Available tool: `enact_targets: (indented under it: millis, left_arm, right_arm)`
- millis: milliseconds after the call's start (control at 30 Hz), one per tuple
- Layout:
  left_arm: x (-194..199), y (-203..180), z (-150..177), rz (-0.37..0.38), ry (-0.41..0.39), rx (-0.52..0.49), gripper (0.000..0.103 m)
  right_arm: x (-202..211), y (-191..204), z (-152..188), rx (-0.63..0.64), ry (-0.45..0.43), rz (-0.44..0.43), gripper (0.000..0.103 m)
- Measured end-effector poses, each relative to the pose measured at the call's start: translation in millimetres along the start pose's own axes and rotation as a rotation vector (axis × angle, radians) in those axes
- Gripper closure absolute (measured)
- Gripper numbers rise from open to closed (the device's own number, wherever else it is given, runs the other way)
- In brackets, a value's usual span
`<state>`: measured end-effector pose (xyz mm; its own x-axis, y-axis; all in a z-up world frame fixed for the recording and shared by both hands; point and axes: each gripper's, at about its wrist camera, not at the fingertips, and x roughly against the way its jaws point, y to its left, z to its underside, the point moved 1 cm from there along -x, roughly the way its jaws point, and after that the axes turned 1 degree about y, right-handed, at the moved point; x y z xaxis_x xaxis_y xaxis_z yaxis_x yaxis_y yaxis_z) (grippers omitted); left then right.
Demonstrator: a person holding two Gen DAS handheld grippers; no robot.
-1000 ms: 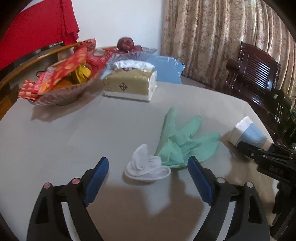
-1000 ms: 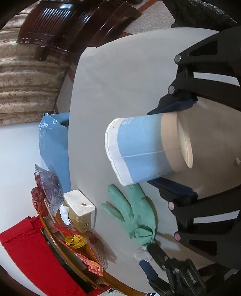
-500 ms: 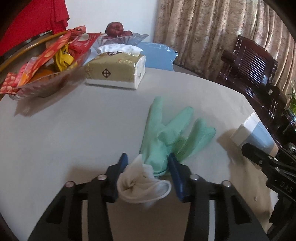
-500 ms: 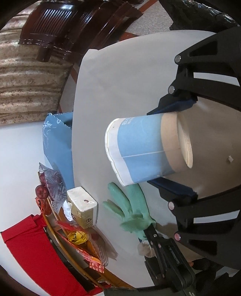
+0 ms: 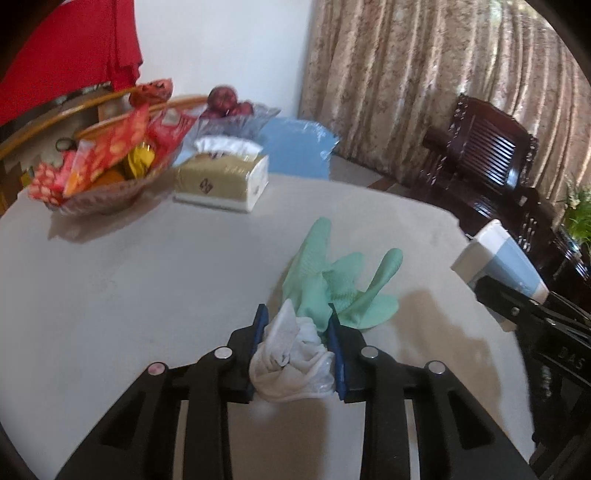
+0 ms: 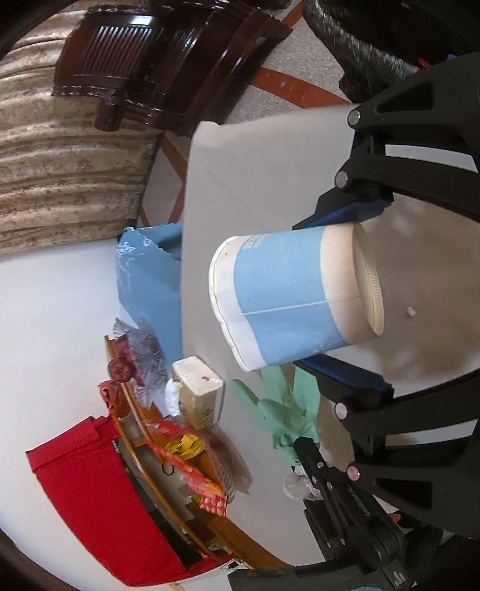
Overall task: Collect trash
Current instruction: 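Grasp the green glove with the left tool while the right tool grasps the blue paper cup, then carry the glove and cup over the bin and open both tools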
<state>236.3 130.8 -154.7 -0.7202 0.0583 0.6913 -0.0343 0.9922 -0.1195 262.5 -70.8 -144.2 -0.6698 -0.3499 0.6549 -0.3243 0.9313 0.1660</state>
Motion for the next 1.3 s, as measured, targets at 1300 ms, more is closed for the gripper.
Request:
enact_targets:
  millis: [1300]
  left_arm:
    - [154, -133, 9, 0.149, -0.182, -0.12, 0.073]
  right_arm:
    - [232, -67, 36, -0.044, -0.223, 0.058, 0.041]
